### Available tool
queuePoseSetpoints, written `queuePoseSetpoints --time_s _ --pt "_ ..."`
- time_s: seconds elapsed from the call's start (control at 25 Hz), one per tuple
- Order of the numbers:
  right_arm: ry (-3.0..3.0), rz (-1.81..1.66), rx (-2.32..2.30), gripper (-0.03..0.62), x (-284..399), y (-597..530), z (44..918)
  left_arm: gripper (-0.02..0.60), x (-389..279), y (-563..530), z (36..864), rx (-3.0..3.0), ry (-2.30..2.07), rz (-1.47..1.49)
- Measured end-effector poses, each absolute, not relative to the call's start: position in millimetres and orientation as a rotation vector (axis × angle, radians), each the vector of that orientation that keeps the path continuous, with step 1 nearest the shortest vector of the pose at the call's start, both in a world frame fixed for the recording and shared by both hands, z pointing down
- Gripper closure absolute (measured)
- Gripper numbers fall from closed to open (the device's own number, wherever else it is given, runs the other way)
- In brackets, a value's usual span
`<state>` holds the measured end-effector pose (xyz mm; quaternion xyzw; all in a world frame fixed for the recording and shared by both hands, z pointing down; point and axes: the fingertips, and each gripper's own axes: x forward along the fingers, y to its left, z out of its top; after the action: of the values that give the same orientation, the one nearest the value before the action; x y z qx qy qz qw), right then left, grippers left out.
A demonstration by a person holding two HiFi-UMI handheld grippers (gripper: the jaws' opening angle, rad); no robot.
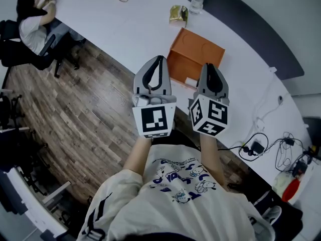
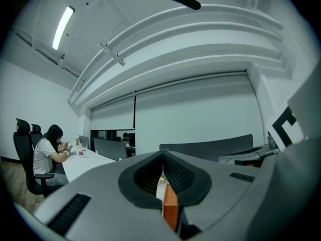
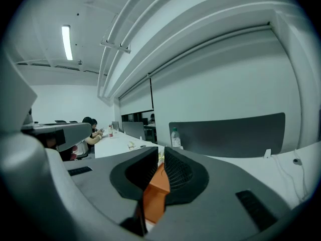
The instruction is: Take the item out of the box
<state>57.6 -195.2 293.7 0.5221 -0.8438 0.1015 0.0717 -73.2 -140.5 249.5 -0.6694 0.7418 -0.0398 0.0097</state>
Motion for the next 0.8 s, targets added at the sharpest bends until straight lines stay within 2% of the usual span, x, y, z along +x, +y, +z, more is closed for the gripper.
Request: queuePoseSetpoints --time_s 0.8 --pt "-2.5 0.395 1.518 0.539 53 -231 321 0.563 -80 -174 278 -2.12 2.374 -0.19"
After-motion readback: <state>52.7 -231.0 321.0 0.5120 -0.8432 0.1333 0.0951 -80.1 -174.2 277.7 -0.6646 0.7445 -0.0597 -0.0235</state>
